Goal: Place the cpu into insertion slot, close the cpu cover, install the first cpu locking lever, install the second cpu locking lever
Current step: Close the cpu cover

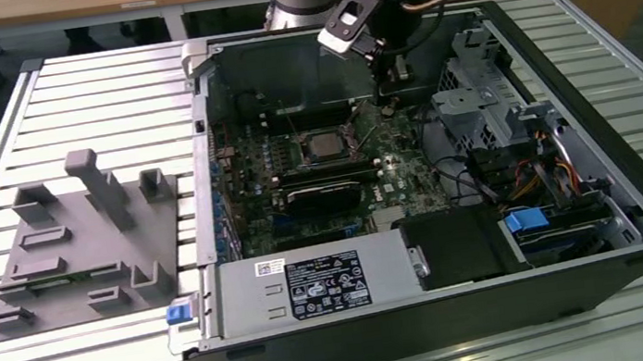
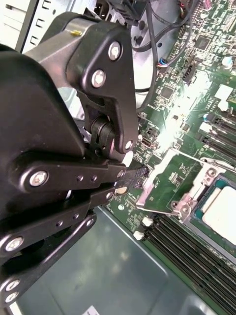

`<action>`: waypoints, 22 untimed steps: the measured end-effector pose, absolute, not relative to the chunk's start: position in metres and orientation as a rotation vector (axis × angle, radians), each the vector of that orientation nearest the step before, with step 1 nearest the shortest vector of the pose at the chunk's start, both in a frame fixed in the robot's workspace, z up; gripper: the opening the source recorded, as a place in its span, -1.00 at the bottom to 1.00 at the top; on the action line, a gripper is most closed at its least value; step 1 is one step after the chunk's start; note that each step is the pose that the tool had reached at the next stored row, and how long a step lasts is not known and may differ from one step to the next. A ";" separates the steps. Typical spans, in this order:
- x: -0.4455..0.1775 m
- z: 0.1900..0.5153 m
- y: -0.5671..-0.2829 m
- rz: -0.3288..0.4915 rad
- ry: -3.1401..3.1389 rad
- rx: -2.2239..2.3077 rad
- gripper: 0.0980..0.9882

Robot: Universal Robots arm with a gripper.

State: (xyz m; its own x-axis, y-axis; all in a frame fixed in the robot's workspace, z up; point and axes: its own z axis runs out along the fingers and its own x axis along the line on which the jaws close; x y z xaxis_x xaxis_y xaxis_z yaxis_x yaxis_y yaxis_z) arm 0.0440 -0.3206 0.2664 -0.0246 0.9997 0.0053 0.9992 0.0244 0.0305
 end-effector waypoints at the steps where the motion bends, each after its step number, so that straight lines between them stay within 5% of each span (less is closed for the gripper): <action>1: 0.045 0.266 -0.321 0.040 2.236 2.182 -0.98; 22: 0.046 0.251 -0.319 0.033 2.239 2.185 -0.98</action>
State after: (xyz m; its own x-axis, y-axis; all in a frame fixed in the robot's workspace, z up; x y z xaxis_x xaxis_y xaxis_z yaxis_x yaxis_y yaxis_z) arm 0.0455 -0.3189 0.2508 -0.0245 0.9997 0.0053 0.9994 0.0244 0.0243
